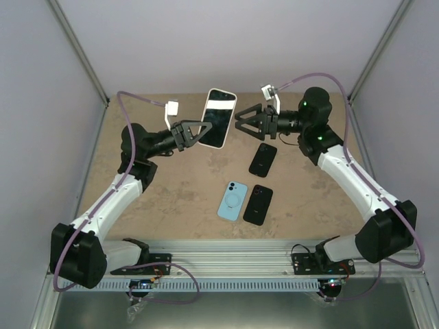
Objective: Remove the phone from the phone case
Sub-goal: Adjust the phone.
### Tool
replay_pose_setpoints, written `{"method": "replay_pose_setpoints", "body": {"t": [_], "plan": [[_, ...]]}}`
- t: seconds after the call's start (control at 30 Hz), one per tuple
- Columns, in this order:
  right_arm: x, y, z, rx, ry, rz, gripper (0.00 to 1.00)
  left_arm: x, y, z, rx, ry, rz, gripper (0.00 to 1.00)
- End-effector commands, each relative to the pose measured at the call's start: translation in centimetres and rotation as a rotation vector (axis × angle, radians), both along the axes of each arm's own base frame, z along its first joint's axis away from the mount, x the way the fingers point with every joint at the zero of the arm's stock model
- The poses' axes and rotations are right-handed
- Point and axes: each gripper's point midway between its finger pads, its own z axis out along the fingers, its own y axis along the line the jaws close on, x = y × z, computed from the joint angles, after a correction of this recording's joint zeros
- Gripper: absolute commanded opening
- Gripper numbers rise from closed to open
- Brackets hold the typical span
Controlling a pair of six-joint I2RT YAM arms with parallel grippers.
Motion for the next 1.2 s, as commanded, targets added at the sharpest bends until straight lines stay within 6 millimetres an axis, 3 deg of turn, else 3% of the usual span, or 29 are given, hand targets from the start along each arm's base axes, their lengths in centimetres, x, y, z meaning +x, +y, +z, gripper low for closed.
{"method": "replay_pose_setpoints", "body": {"t": [0.0, 0.33, 0.6, 0.93, 1.17], "plan": [[1.4, 0.7, 0.1, 0.04, 0.068, -0.041, 0.72, -1.3, 0.9, 3.7, -0.078, -0.124, 0.02, 0.08], [1.4, 3.2, -0.2, 0.061, 0.118, -0.001, 0.65, -1.1, 1.2, 2.9, -0.085, -0.088, 0.044, 0.08], [2.1, 4.4, -0.8, 0.063, 0.145, 0.008, 0.46, -0.9, 1.2, 2.6, -0.086, -0.077, 0.049, 0.07], [1.9, 5.0, -0.5, 0.086, 0.177, 0.028, 0.32, -0.6, 1.2, 1.6, -0.072, -0.062, 0.064, 0.08], [2.2, 5.0, -1.3, 0.085, 0.206, 0.017, 0.09, -0.4, 1.2, 1.3, -0.056, -0.061, 0.073, 0.09]]}}
